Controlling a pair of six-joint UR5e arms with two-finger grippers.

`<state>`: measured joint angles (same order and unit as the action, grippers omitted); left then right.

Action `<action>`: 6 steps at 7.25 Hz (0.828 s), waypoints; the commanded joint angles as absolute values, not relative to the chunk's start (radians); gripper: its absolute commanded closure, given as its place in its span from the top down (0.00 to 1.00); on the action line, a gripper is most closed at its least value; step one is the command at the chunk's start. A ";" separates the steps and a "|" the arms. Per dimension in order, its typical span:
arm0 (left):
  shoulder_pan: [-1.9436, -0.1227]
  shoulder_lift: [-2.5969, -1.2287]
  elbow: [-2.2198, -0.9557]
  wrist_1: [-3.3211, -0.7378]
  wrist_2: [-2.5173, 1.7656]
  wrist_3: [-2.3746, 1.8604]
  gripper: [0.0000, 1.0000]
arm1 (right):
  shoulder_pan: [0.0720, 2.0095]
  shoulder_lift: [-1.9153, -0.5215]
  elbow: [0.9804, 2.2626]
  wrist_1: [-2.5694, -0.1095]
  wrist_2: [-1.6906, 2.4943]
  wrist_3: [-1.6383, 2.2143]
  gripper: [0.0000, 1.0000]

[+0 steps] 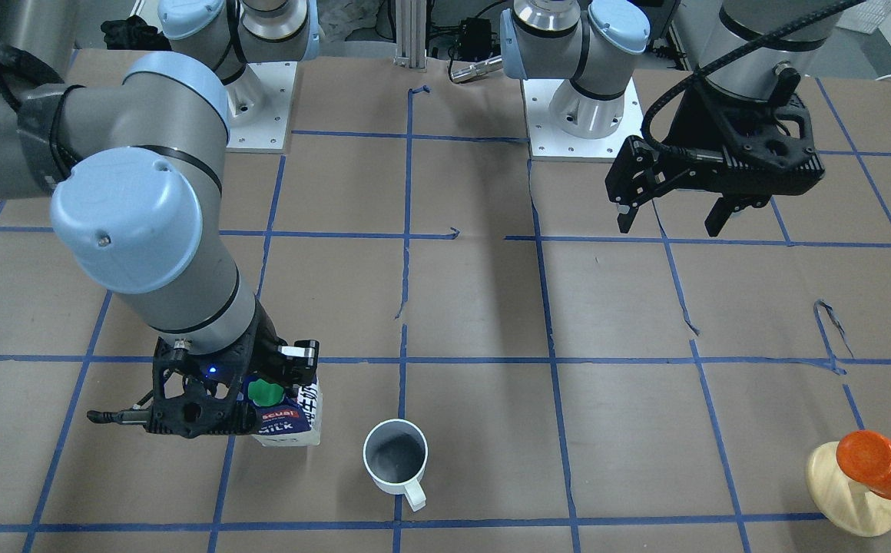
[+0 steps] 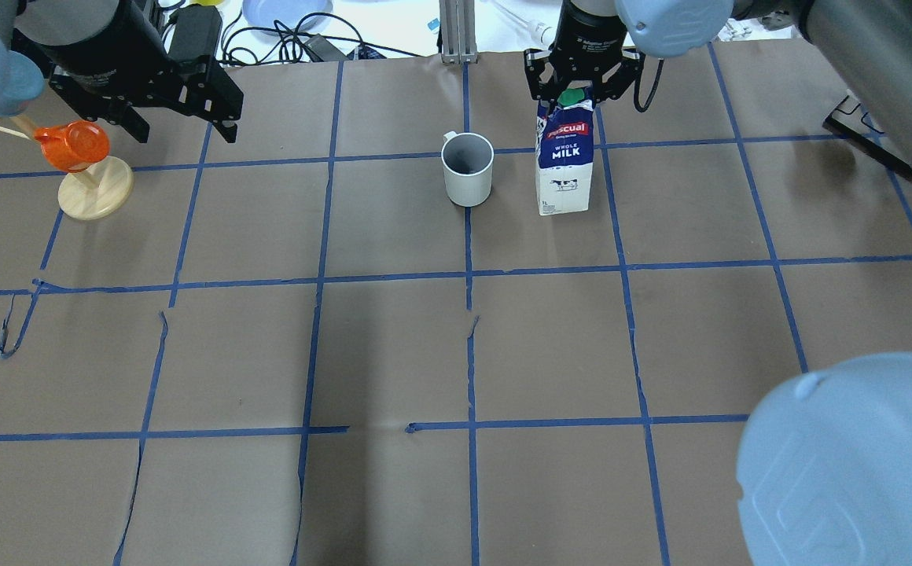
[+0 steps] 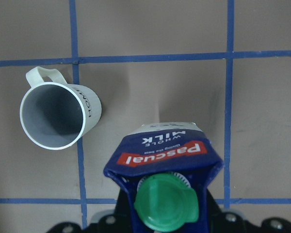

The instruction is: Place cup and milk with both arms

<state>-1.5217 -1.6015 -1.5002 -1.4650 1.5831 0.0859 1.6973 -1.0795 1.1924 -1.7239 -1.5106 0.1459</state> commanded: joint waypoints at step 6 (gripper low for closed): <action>-1.522 -1.603 -1.500 -1.465 1.582 0.086 1.00 | 1.713 -0.957 1.086 -1.779 -1.454 0.184 0.52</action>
<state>-1.5217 -1.6018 -1.5002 -1.4650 1.5827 0.0859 1.7120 -0.9711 1.0868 -1.7713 -1.4770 0.1787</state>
